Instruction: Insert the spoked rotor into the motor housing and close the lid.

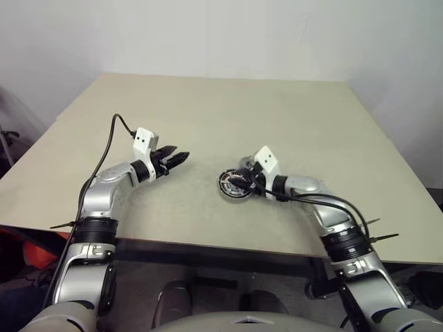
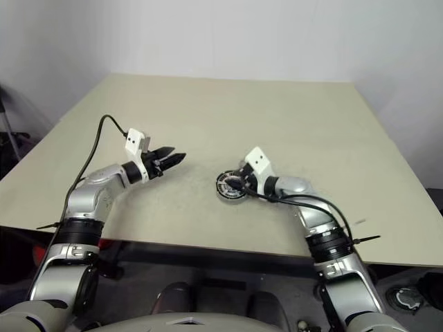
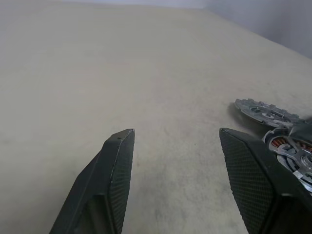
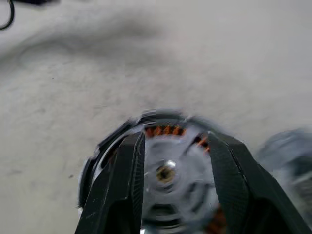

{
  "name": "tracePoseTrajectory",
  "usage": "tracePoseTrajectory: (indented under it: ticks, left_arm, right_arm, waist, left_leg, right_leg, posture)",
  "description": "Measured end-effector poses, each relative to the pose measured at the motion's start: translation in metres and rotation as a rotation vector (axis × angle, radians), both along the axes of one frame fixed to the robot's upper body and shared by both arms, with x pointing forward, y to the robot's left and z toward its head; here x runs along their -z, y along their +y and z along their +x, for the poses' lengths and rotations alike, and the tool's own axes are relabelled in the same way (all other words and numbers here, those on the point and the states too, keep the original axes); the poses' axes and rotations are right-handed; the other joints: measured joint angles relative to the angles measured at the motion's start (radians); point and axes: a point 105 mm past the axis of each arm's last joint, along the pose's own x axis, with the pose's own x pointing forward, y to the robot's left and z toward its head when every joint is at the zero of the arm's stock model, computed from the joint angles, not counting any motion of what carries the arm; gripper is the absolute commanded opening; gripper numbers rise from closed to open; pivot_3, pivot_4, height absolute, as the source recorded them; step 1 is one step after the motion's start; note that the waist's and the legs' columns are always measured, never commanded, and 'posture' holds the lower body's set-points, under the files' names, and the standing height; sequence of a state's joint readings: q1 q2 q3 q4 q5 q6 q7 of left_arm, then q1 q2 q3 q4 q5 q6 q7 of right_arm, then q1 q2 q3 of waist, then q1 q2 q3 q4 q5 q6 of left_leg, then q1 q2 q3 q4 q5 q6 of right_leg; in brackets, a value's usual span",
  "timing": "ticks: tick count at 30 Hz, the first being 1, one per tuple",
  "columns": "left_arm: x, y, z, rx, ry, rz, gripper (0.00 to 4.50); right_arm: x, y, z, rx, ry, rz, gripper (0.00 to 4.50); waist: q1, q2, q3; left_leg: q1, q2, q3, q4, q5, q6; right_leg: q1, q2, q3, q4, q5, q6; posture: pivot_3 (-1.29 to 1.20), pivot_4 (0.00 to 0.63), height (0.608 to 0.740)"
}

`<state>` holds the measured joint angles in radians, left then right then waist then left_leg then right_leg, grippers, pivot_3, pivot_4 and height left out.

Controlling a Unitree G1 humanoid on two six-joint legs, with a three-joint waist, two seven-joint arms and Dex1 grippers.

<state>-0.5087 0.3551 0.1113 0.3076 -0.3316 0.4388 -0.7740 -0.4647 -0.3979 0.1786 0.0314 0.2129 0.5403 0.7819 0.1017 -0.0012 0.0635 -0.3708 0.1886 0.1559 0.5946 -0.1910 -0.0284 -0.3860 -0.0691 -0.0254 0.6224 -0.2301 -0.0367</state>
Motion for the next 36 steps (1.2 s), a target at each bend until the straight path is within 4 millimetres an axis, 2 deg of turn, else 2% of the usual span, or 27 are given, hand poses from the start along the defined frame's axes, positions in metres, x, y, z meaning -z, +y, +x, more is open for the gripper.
tracePoseTrajectory:
  ticks: [2,4,6,10,14,18,24,30,36]
  left_arm:
    - [0.001,-0.004,0.0,0.007,0.0,-0.009,2.92]
    - [0.002,-0.009,-0.001,0.019,0.004,-0.013,2.92]
    - [0.002,-0.01,-0.001,0.022,0.004,-0.013,2.92]
    - [0.002,-0.009,-0.001,0.019,0.003,-0.01,2.92]
    - [0.005,-0.018,-0.006,0.067,0.012,-0.006,2.92]
    - [0.017,-0.035,-0.016,0.138,0.043,-0.006,2.92]
    - [0.019,-0.035,-0.017,0.122,0.048,0.0,2.92]
    - [0.026,-0.031,-0.021,0.102,0.061,0.003,2.92]
    - [0.022,-0.025,-0.021,0.08,0.048,0.01,2.92]
  right_arm:
    - [-0.027,0.001,0.003,-0.018,-0.081,0.016,2.05]
    - [-0.041,0.0,0.001,-0.038,-0.136,0.001,2.05]
    - [-0.036,-0.009,-0.001,-0.054,-0.151,-0.085,2.05]
    - [-0.012,-0.039,-0.014,-0.134,-0.15,-0.339,2.05]
    - [-0.014,-0.054,-0.017,-0.278,-0.235,-0.562,2.05]
    - [-0.018,-0.045,-0.024,-0.462,-0.315,-0.665,2.05]
    - [0.007,-0.03,-0.04,-0.661,-0.305,-0.72,2.05]
    - [0.016,-0.023,-0.043,-0.714,-0.318,-0.724,2.05]
    - [0.017,-0.014,-0.042,-0.724,-0.332,-0.699,2.05]
  waist:
    - [-0.002,0.0,0.0]
    - [-0.002,0.0,0.0]
    - [0.0,0.0,0.0]
    - [0.002,0.0,0.0]
    - [-0.007,0.0,0.0]
    - [-0.007,0.0,0.0]
    - [-0.006,0.0,0.0]
    - [-0.006,0.0,0.0]
    - [-0.007,0.0,0.0]
  left_leg:
    - [0.0,0.0,0.0,-0.001,0.0,0.0]
    - [0.0,0.001,0.0,-0.002,0.0,0.001]
    - [-0.001,0.0,0.0,-0.003,-0.001,0.001]
    - [-0.002,0.0,0.0,-0.002,-0.002,0.004]
    - [-0.001,0.0,0.001,-0.002,-0.002,0.004]
    - [0.0,0.001,0.001,-0.002,-0.003,0.006]
    - [-0.001,0.001,0.001,0.001,-0.005,0.009]
    - [-0.001,0.001,0.001,0.002,-0.006,0.01]
    - [-0.001,0.001,0.001,0.002,-0.006,0.01]
  right_leg:
    - [-0.001,0.001,0.0,0.0,0.0,0.0]
    - [-0.001,0.001,0.0,-0.001,-0.001,-0.001]
    - [-0.001,0.001,-0.001,-0.002,-0.001,-0.001]
    - [-0.001,0.0,0.0,-0.004,-0.001,0.0]
    - [-0.001,0.001,0.0,-0.003,-0.001,0.0]
    - [0.0,0.001,0.0,-0.002,-0.002,0.0]
    - [0.0,0.001,0.0,-0.001,-0.001,-0.001]
    - [0.0,0.001,0.0,0.0,-0.001,-0.001]
    - [0.0,0.001,0.0,0.001,-0.001,-0.001]
  posture:
    - [0.0,0.0,0.74]
    - [0.0,0.0,0.74]
    - [0.0,0.0,0.74]
    - [0.0,0.0,0.74]
    - [0.0,0.0,0.74]
    - [0.0,0.0,0.74]
    - [0.0,0.0,0.74]
    - [0.0,0.0,0.74]
    - [0.0,0.0,0.74]
